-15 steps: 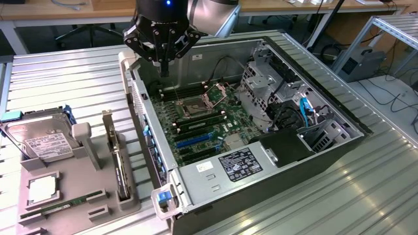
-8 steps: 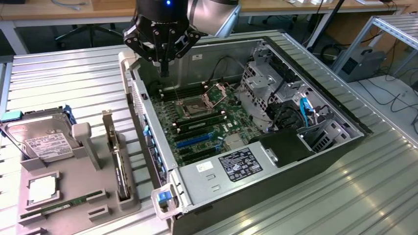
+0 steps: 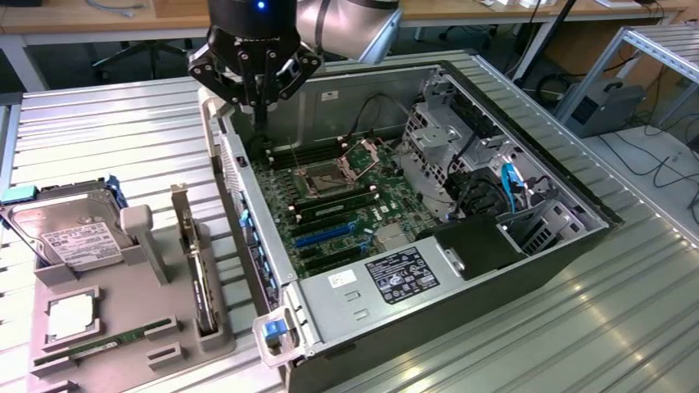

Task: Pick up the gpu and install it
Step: 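Reach for the gpu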

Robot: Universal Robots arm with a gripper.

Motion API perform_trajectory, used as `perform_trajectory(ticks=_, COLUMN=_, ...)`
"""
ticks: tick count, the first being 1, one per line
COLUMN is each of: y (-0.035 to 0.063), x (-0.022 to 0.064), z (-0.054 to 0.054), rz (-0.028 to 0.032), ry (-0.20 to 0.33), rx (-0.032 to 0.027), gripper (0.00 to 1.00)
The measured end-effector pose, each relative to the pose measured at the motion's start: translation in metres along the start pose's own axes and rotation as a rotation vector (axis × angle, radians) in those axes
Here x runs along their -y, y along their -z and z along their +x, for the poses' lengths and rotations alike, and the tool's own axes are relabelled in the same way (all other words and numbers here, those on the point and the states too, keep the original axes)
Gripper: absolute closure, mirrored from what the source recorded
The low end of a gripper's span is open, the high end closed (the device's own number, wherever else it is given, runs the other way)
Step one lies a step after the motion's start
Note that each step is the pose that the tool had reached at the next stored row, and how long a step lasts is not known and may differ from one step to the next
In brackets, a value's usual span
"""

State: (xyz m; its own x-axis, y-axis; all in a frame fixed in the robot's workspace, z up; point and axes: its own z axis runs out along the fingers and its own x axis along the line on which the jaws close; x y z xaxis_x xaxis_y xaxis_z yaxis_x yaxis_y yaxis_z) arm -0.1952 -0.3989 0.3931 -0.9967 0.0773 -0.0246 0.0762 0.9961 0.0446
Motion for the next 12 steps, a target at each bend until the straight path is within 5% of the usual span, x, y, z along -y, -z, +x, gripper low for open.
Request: perform_trajectory(ticks=12, y=0.0008, x=0.0022, z=0.028, rz=0.0001, ry=0.0, rx=0.0, gripper=0.89)
